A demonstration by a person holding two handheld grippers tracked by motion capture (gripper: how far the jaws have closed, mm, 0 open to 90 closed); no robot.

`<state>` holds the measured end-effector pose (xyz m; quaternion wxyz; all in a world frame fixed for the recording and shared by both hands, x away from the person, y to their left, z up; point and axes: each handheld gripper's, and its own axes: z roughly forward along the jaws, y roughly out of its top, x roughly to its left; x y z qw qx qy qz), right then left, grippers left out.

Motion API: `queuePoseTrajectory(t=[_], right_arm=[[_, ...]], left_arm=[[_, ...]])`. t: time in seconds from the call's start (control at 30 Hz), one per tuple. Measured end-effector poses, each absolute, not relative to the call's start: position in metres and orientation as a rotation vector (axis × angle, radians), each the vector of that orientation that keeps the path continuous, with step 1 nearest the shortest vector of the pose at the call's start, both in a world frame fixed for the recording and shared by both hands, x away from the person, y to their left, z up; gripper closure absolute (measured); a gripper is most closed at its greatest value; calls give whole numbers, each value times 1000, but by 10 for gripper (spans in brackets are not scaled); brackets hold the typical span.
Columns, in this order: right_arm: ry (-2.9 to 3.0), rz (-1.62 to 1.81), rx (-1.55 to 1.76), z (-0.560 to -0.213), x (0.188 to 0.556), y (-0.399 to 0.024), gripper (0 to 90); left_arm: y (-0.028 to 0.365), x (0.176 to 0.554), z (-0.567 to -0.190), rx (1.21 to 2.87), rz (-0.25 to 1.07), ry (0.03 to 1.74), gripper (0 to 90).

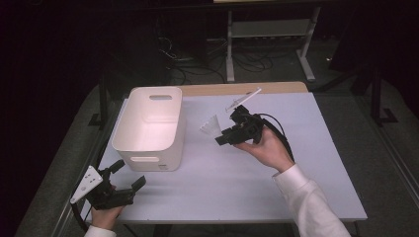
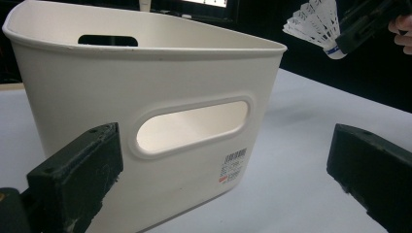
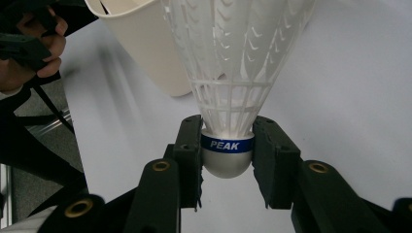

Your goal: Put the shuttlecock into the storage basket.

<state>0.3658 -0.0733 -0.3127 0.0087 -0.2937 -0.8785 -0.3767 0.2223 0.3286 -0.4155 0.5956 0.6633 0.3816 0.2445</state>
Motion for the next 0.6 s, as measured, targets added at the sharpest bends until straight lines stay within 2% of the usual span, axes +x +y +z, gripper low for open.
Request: queuePoseTrajectory(t=[0.6], right_arm=[[-2735,-1255,-875,-297,373,-53,643]], left_arm=[[328,223,-416,1532,566,889,0]])
